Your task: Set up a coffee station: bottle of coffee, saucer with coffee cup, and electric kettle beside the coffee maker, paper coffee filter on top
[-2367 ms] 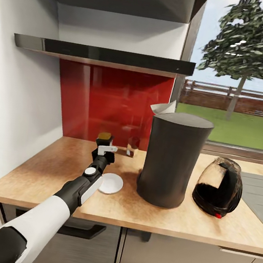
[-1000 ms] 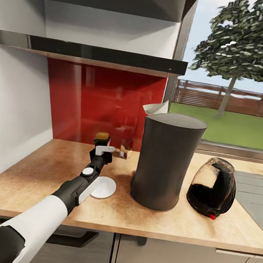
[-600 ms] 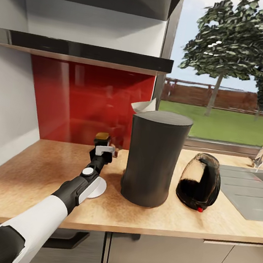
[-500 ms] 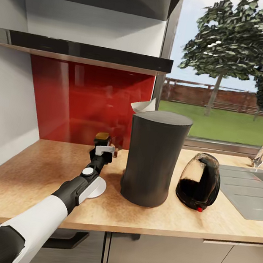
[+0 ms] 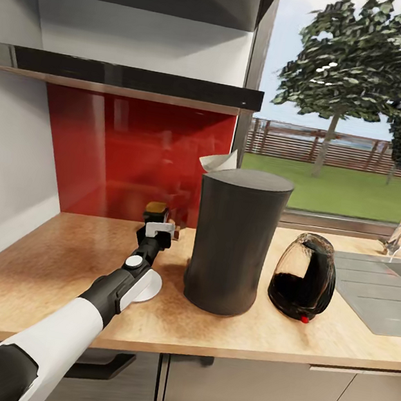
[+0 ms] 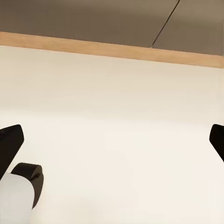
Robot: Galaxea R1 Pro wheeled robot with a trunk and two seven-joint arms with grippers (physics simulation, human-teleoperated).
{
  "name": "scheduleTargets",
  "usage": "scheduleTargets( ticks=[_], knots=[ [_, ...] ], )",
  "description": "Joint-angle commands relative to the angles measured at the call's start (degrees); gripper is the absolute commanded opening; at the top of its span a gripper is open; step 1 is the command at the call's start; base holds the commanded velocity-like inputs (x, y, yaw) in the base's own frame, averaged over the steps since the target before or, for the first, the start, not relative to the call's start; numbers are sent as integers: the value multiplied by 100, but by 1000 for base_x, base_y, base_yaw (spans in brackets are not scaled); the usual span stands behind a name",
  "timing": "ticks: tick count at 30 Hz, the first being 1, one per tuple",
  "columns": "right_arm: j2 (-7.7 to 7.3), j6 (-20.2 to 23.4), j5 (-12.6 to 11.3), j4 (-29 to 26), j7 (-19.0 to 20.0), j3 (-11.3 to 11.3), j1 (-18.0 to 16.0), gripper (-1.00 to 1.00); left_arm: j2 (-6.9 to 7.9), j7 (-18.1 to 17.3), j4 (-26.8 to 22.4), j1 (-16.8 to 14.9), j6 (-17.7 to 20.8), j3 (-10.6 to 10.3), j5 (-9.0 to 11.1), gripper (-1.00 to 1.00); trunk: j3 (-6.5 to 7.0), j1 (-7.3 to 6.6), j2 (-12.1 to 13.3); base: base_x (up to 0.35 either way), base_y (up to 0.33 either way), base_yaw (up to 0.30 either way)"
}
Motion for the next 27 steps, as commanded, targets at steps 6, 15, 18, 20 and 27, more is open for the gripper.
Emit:
scheduleTargets(
  ticks=[6,15,18,20,27],
  knots=[
    [6,-35,60,-8,29,-43,-3,100,4,35,5,-7,-27,-37,47,-100,-23,22,-44,0,0,0],
    [6,-35,59,-8,33,-43,-3,100,4,35,5,-7,-27,-37,46,-100,-185,220,-404,0,0,0],
    [4,-35,58,-8,29,-43,-3,100,4,35,5,-7,-27,-37,47,-100,-185,220,-404,0,0,0],
    [5,-35,58,-8,28,-43,-3,100,4,35,5,-7,-27,-37,46,-100,-203,242,-445,0,0,0],
    [5,-35,59,-8,30,-43,-3,100,4,35,5,-7,-27,-37,47,-100,-274,330,-605,0,0,0]
  ],
)
